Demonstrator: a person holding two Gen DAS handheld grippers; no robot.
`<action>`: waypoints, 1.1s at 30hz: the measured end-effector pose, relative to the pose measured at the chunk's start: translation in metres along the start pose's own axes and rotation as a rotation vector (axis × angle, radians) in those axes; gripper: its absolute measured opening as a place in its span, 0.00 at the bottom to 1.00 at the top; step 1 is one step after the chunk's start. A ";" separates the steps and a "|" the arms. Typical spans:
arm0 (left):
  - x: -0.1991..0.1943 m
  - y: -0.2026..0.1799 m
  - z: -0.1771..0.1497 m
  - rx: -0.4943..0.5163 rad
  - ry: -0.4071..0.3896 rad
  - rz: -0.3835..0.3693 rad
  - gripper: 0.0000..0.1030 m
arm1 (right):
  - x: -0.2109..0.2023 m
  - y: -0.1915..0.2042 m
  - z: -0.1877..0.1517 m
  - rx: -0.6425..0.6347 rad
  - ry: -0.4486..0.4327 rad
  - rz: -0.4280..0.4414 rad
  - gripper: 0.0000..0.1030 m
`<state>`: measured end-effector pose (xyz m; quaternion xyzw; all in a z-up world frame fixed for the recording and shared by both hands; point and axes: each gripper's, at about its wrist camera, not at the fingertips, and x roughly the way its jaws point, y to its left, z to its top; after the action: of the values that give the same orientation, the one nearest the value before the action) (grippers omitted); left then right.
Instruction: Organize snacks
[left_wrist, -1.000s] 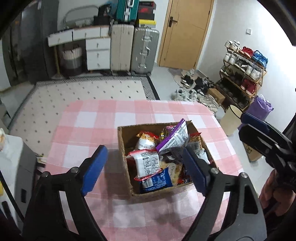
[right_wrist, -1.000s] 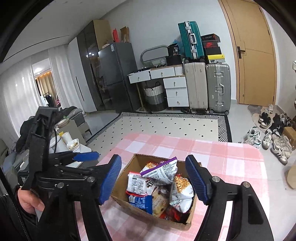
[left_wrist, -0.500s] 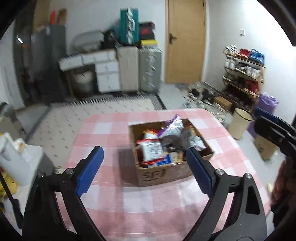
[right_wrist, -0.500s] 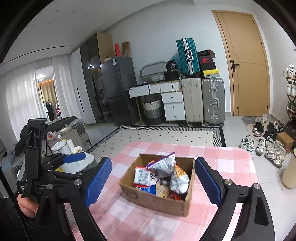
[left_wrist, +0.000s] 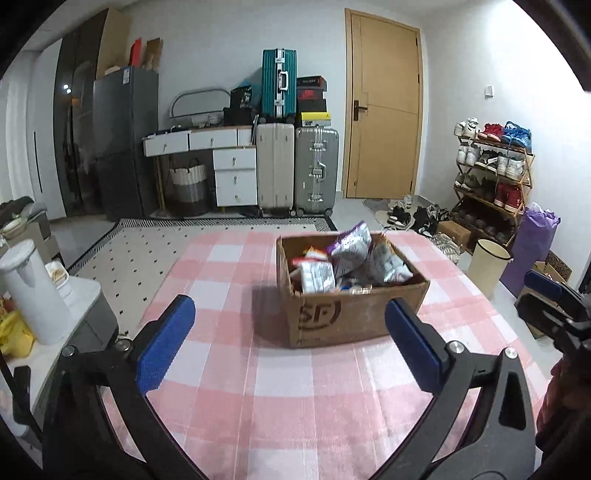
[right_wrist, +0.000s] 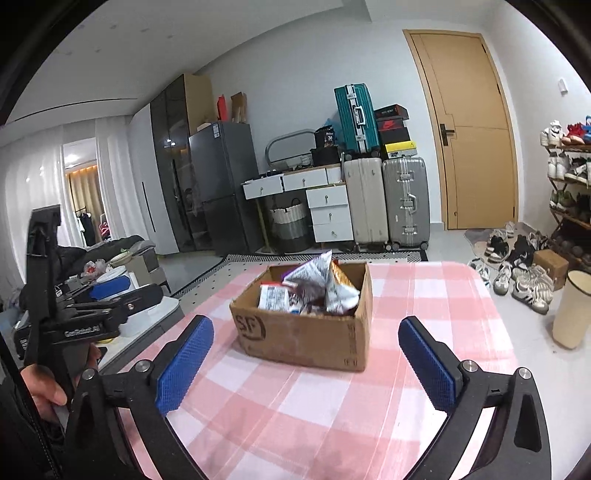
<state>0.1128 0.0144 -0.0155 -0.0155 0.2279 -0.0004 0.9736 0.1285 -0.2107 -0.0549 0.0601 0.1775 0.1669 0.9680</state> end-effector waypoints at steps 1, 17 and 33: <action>0.000 0.002 -0.004 -0.003 -0.004 -0.003 1.00 | -0.004 0.002 -0.005 -0.002 -0.007 -0.003 0.99; 0.040 0.022 -0.057 -0.009 -0.061 0.054 1.00 | 0.015 0.000 -0.037 -0.041 -0.022 -0.037 0.99; 0.095 0.011 -0.085 0.019 0.007 0.090 1.00 | 0.048 -0.017 -0.065 -0.044 -0.052 -0.086 0.99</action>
<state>0.1605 0.0220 -0.1341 0.0041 0.2320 0.0414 0.9718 0.1520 -0.2068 -0.1336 0.0356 0.1510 0.1273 0.9797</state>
